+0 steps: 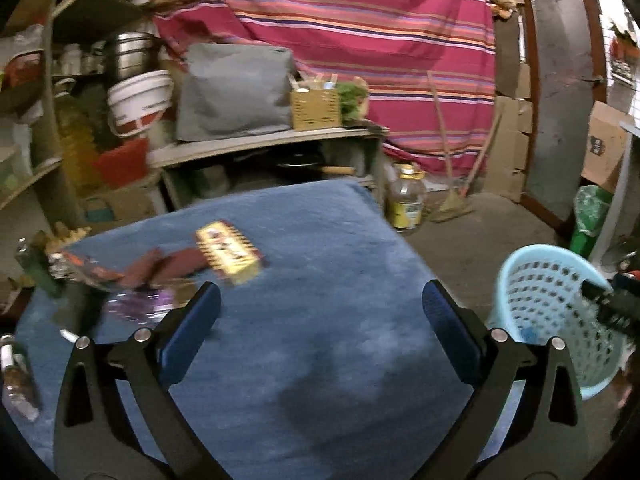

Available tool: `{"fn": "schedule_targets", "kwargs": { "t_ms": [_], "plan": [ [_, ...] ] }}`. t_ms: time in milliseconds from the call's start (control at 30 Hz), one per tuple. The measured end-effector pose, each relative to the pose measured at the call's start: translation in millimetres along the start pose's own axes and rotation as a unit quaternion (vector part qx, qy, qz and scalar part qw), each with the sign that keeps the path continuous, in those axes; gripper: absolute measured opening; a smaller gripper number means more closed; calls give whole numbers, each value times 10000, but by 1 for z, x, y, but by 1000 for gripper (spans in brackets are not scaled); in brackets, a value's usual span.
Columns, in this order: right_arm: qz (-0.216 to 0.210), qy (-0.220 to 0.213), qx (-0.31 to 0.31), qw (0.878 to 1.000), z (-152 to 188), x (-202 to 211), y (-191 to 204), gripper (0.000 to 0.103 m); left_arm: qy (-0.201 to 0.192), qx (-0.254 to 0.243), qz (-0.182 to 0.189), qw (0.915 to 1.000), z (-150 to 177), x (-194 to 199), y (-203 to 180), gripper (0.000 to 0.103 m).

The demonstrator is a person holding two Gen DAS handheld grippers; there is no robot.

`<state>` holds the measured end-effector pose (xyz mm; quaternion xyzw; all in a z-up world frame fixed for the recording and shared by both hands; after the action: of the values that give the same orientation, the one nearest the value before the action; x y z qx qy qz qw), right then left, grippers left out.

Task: Collect trash
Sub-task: 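Open the left gripper over the basket while the right releases the blue bag there, then move the left gripper to the black mask while the right moves to the small brown paper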

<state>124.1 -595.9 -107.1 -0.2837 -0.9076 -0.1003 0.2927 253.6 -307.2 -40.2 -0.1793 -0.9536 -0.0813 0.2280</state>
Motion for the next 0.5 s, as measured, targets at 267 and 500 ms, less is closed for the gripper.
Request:
{"fn": "schedule_targets", "kwargs": {
  "t_ms": [267, 500],
  "plan": [
    [-563, -260, 355, 9974, -8, 24, 82, 95, -18, 373, -395, 9985, 20, 7, 88, 98],
    [-1141, -355, 572, 9912, -9, 36, 163, 98, -58, 660, -763, 9949, 30, 3, 160, 98]
  ]
}}
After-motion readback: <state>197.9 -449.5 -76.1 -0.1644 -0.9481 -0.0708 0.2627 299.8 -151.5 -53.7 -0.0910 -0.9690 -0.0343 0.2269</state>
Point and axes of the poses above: each gripper's, at about its wrist camera, not at the fingertips, and x roughly against the way its jaws point, y to its left, z to its underside, the point moved 10 cm from there along -x, roughly the way its jaws point, and after that the axes turned 3 degrees about -y, right-handed, at the moved point
